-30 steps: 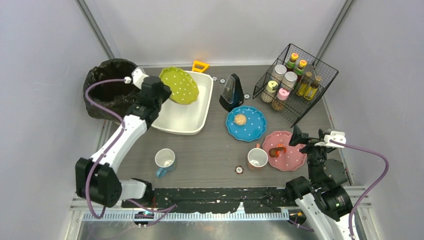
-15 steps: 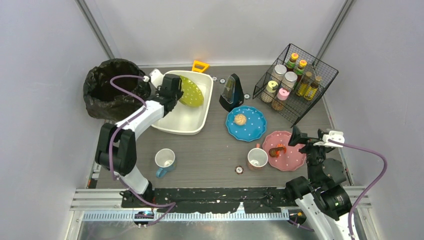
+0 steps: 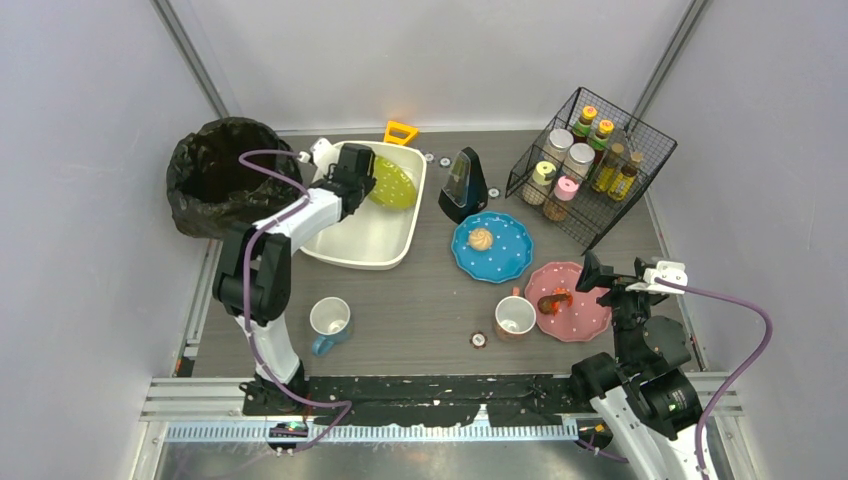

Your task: Clear the kitchen counter

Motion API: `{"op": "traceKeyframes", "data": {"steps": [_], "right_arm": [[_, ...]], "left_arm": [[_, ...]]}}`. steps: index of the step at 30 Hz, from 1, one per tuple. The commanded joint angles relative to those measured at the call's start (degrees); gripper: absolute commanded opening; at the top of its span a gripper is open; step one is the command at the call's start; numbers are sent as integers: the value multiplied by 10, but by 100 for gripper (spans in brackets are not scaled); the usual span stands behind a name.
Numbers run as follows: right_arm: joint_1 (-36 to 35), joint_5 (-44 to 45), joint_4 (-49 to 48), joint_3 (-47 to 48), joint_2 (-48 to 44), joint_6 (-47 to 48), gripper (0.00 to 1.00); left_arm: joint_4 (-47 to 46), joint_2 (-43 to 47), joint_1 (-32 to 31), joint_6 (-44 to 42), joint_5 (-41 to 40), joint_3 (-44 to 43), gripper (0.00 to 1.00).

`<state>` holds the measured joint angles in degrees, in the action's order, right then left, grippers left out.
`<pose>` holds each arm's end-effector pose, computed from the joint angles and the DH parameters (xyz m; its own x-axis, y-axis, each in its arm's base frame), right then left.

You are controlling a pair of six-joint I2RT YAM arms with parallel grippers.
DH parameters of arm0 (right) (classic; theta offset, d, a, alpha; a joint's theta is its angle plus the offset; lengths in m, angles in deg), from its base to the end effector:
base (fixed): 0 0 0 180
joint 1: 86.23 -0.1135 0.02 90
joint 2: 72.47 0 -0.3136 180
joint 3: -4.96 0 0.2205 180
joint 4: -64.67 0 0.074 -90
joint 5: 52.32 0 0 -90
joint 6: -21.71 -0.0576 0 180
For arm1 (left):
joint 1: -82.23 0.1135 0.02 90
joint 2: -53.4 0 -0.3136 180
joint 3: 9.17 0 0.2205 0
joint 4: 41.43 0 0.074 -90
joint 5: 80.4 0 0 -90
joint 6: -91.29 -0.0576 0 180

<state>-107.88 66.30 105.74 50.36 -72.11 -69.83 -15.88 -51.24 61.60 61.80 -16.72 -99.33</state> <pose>-0.0024 -0.0306 0.2801 0.0676 0.0522 -0.9963 0.1185 0.9911 0.0600 0.3917 -0.1202 0.2810 -0.2946 -0.7227 -0.6252 -0.5249 0.6691 -0.5261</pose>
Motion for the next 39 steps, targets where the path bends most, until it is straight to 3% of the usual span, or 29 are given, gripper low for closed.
{"op": "traceKeyframes", "data": {"steps": [1, 5, 14, 19, 30, 37, 39], "right_arm": [[-3, 1, -27, -2, -107, 7, 95], [-3, 0, -27, -2, -107, 7, 95], [-3, -1, -26, -2, -107, 6, 95], [-3, -2, -27, -2, -107, 5, 95], [-3, -6, -26, -4, -107, 5, 95], [-3, -9, -26, -4, -107, 5, 95], [-3, -9, -26, -4, -107, 5, 95]], "left_arm": [[-28, -8, -1, 17, 10, -34, 29], [-1, -26, 2, 8, 32, -45, 44], [78, -60, 7, -45, 56, -80, 58], [124, -81, 8, -92, 60, -112, 73], [147, -129, 36, -125, 141, -164, 79], [216, -149, 46, -158, 132, -209, 99], [225, -144, 48, -164, 131, -207, 100]]}}
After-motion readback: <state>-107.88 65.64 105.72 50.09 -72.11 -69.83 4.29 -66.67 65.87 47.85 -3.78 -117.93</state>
